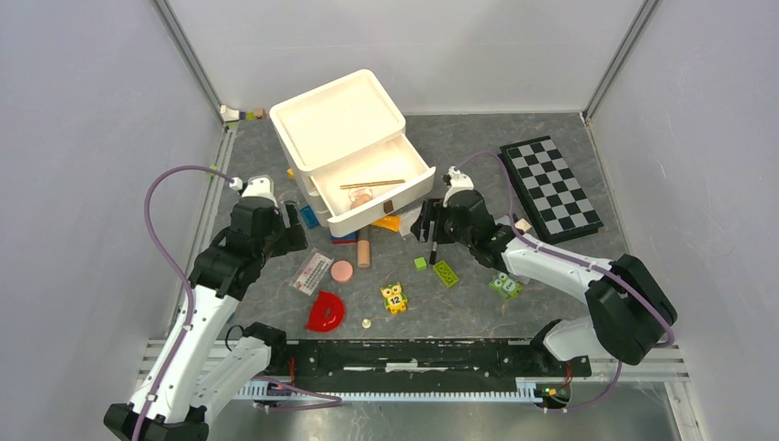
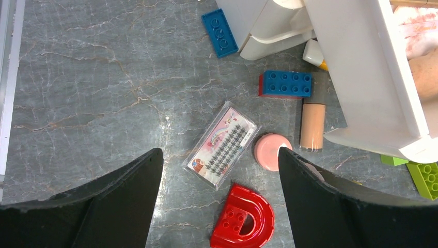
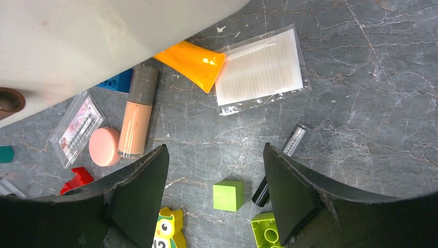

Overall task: Organize the makeup
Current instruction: Close the drawer in the storage box.

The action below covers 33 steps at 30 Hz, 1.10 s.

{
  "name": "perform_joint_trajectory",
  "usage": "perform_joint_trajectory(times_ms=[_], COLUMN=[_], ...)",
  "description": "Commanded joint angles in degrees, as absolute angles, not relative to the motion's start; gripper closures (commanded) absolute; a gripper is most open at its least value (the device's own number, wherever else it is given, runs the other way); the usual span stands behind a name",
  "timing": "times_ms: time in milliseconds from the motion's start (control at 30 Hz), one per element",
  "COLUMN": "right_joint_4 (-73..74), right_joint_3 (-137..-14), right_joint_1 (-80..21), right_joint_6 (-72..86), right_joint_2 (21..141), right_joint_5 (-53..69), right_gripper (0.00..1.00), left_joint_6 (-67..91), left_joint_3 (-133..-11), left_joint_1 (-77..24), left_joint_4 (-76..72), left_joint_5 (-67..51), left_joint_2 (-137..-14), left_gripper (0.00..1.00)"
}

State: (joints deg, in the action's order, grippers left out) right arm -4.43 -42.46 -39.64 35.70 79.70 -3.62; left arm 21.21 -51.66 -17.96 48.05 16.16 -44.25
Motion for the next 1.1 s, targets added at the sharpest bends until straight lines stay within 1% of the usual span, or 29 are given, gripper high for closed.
perform_joint_trajectory(times_ms=[0,300,767,933,1067], right_joint_4=[-6.77,-6.64,-4.31,-4.40,-4.68], right_joint_3=[-45.79,-50.72,-67.34,-68.35,-66.54], right_joint_1=[-40.08,-40.69,-41.30,-41.33,-41.40], right_joint_6=[35.58,35.46,34.46,34.44,34.35], right_joint_2=[80.74,83.98,93.87,95.17,94.53], right_joint_5=[-4.86,-4.90,-2.86,-2.65,-2.78], right_gripper=[0.26,0.26,0.26,0.26,0.26], left_joint_6=[18.72,18.68,18.63,18.64,18.63], left_joint_3=[-51.68,-51.69,-51.68,-51.52,-51.69], left_joint_1=[-17.74,-17.74,-17.80,-17.72,-17.75], left_joint_4=[46.24,46.25,46.21,46.23,46.24], left_joint_5=[15.87,15.30,15.56,16.26,15.90], left_joint_2=[-44.20,-44.59,-44.61,-43.95,-44.44], left_gripper=[0.12,0.12,0.12,0.12,0.12])
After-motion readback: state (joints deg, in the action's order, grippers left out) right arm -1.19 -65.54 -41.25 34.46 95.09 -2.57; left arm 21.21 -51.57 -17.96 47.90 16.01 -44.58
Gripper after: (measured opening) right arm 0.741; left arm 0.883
